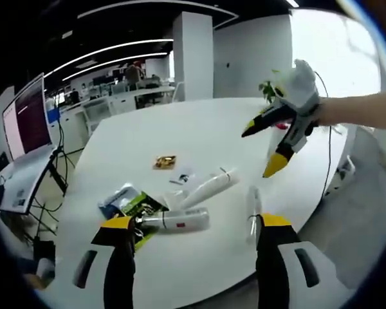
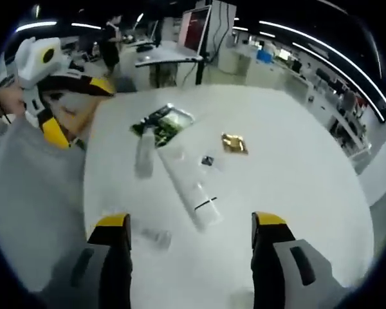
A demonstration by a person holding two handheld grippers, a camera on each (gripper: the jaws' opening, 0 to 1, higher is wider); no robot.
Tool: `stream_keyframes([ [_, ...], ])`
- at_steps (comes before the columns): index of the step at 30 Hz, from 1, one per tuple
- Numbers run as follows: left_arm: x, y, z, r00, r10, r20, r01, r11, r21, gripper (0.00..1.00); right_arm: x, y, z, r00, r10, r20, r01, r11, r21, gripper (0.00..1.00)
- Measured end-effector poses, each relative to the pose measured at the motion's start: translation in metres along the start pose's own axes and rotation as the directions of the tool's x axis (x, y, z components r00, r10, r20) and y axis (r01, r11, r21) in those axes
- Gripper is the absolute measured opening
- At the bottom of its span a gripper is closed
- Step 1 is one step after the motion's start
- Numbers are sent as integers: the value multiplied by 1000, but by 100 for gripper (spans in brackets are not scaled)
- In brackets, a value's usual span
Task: Arrange the skincare products in the storage area until every visible bottle or jar stands upright without overlapping.
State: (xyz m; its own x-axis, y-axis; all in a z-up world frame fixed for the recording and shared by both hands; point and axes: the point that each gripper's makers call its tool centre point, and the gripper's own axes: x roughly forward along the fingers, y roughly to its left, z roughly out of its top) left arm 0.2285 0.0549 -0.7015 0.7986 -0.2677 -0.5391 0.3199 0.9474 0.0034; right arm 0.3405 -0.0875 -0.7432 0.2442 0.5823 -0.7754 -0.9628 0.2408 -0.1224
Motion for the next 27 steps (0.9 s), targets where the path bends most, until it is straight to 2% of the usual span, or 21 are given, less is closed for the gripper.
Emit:
stream_keyframes([
  [12,0,2,-3,1000,5,-8,-5,1000,-8,69,46,5,3,988,114,-106,-118,992,-33,65],
  [22,0,4,-2,1000,8,-2,-8,999,-31,69,80,7,14,975,160,-152,-174,982,-80,60],
  [27,-1,4,-1,1000,10,0,-10,999,-30,69,95,7,16,974,161,-162,-179,978,-104,55],
])
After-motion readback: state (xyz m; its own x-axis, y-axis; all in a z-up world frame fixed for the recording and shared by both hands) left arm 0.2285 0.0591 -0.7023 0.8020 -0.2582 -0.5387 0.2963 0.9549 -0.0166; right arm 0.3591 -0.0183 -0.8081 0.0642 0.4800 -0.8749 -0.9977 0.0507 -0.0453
